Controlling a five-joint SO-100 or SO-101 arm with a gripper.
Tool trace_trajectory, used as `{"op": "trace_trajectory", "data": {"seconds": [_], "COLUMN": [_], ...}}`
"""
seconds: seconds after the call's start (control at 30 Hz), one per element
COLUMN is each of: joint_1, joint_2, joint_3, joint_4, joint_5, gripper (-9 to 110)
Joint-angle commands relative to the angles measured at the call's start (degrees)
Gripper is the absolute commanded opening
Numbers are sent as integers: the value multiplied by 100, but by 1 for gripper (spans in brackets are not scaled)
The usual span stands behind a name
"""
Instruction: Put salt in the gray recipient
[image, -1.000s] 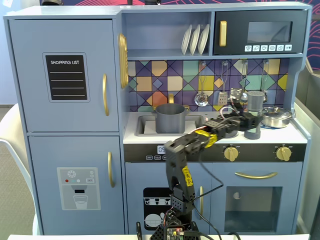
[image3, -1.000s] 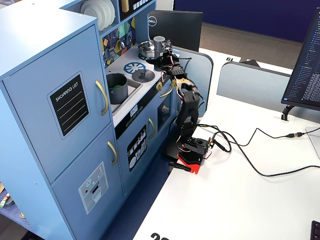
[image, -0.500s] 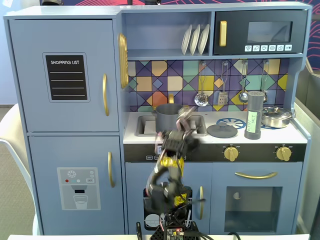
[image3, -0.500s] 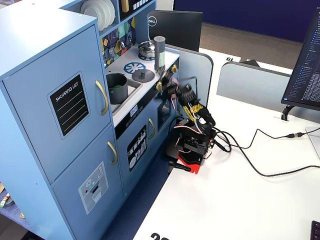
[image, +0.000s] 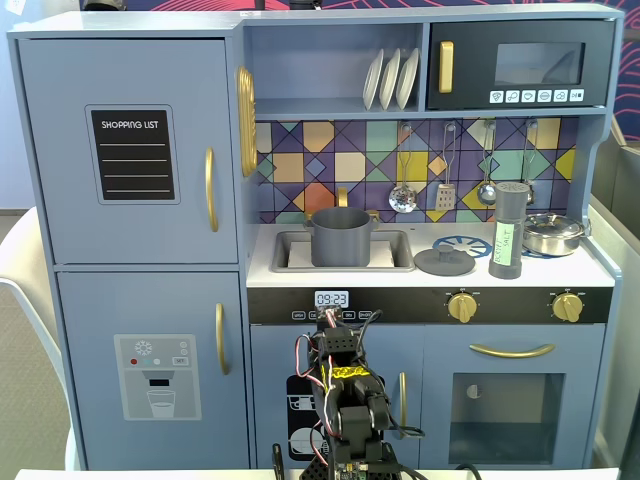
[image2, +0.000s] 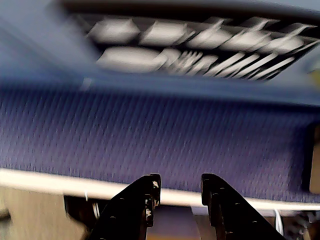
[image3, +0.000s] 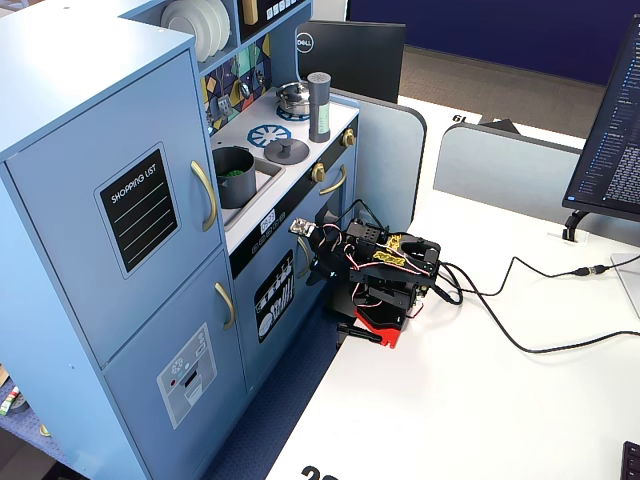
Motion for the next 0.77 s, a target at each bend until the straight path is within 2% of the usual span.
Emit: {"op": "trace_trajectory", "data": {"seconds": [0.0, 0.07, 0.73], "joint_1": [-62, -18, 105], "joint_2": [35, 35, 35], "joint_3": [-9, -9, -9], "joint_4": [633, 870, 870], "joint_5": [-149, -721, -703], "gripper": [0, 0, 1]}}
